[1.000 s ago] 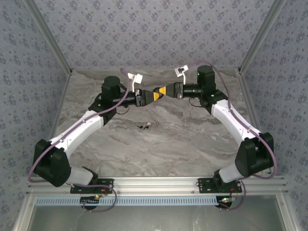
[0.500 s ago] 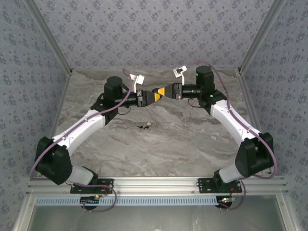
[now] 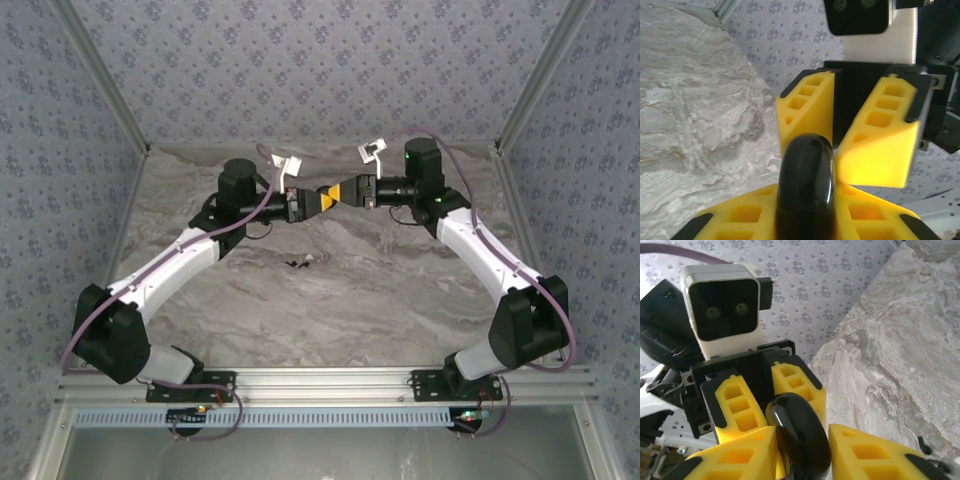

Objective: Insert the wireless bluetooth earbuds into the charging case

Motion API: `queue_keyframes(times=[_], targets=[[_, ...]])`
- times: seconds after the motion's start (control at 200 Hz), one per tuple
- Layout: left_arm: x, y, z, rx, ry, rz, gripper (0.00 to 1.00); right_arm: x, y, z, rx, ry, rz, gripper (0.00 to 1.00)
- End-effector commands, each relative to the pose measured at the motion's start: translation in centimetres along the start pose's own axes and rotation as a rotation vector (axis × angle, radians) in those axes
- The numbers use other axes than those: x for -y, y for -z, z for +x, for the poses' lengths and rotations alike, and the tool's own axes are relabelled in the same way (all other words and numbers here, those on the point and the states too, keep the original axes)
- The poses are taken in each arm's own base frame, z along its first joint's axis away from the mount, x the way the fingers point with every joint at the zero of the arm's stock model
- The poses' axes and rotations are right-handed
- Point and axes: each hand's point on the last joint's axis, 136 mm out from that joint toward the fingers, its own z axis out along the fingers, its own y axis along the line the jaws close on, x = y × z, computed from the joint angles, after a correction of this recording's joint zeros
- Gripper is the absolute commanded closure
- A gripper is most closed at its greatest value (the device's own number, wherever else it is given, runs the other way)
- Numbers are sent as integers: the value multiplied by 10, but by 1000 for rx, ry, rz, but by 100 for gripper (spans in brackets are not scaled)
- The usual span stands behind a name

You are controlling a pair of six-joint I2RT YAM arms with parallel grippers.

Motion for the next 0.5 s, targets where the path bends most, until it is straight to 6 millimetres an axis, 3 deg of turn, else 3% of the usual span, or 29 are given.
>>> queue_keyframes(times=[0.0,0.05,0.175,0.495], targets=[[-2,2,-12,23,-59,-57,78,-20,13,-6,25,80,54,59],[-3,3,-12,22,-78,-67,78,-14,18,-5,27,88,124,53],[-5,5,-15,40,-172,-93,79,-7,31,-1,24,115,249,51],[8,4,-9,59,-561,-2,80,-18,36,13,-15,155,248,50]])
